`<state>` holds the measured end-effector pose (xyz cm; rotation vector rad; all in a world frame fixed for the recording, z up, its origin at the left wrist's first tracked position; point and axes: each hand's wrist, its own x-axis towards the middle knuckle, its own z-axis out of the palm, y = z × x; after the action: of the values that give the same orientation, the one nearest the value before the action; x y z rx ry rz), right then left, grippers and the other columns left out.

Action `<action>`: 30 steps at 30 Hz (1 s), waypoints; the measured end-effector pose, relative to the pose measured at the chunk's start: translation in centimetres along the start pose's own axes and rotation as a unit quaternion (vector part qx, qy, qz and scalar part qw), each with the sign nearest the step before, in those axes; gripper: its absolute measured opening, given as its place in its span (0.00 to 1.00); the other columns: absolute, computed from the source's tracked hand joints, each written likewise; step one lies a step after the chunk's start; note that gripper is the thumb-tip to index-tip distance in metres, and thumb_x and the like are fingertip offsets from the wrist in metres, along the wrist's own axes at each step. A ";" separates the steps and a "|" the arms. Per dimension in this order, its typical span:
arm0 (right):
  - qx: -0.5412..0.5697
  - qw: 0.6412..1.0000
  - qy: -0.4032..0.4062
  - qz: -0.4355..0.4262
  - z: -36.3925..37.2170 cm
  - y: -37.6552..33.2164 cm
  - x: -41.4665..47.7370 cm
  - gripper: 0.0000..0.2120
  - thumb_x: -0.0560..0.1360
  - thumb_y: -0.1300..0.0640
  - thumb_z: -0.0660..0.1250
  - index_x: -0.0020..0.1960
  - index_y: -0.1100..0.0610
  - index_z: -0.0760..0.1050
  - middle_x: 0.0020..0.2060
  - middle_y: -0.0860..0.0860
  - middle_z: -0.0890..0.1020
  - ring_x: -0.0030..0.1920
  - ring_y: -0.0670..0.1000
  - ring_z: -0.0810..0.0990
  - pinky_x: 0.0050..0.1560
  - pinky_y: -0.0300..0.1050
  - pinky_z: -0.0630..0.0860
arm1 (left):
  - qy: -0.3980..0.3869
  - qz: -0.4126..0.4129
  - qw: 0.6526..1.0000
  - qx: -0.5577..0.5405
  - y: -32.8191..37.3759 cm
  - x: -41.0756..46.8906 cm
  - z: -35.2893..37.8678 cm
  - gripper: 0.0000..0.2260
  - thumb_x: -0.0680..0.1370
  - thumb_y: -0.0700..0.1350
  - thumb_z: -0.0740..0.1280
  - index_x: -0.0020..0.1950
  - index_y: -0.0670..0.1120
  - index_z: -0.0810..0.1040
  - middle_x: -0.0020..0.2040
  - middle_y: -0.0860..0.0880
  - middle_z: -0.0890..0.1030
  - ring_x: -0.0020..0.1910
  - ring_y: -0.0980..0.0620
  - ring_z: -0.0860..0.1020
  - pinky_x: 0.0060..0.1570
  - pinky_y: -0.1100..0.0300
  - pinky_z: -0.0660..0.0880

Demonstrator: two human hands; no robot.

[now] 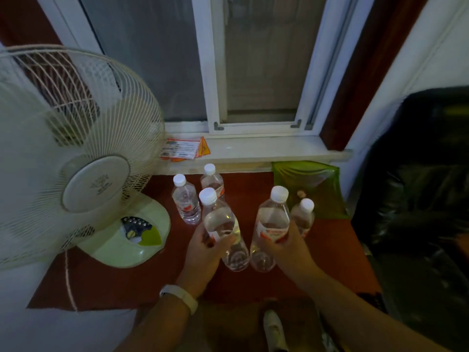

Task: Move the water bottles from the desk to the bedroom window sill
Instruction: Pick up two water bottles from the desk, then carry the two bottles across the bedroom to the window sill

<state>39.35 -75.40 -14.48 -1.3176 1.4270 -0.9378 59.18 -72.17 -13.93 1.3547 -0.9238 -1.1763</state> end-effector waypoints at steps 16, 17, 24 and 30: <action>0.076 0.968 0.225 0.076 -11.2 1.5 -14.4 0.27 0.69 0.52 0.77 0.64 0.44 0.70 0.55 0.44 0.82 0.54 0.44 0.82 0.52 0.41 0.78 | -0.274 -0.016 0.962 0.012 2.1 -5.1 10.4 0.14 0.74 0.34 0.73 0.56 0.47 0.81 0.47 0.49 0.87 0.46 0.53 0.85 0.41 0.65 0.79; 0.076 0.965 0.238 0.078 -12.1 1.7 -15.4 0.27 0.69 0.52 0.77 0.64 0.44 0.70 0.54 0.44 0.82 0.54 0.44 0.82 0.52 0.41 0.78 | -0.288 -0.019 0.957 0.017 2.3 -5.8 11.7 0.14 0.74 0.34 0.72 0.56 0.48 0.81 0.47 0.50 0.87 0.46 0.54 0.85 0.40 0.65 0.79; 0.102 0.930 0.340 0.094 -19.8 3.7 -23.9 0.24 0.70 0.52 0.77 0.61 0.43 0.70 0.52 0.43 0.81 0.52 0.43 0.81 0.47 0.38 0.76 | -0.366 -0.018 0.929 0.057 2.1 -12.1 21.1 0.11 0.74 0.39 0.74 0.53 0.53 0.82 0.48 0.50 0.87 0.46 0.51 0.85 0.44 0.59 0.80; 0.121 0.893 0.423 0.096 -27.8 6.2 -33.5 0.27 0.70 0.53 0.76 0.66 0.50 0.70 0.55 0.47 0.82 0.55 0.47 0.82 0.55 0.50 0.81 | -0.469 -0.020 0.879 0.081 1.5 -21.0 30.7 0.10 0.76 0.40 0.71 0.56 0.50 0.80 0.49 0.48 0.86 0.48 0.49 0.85 0.44 0.58 0.80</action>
<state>10.04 -43.16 -8.59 -0.5504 1.9488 -1.5975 24.96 -58.91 -7.68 0.8772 -1.7020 -1.8687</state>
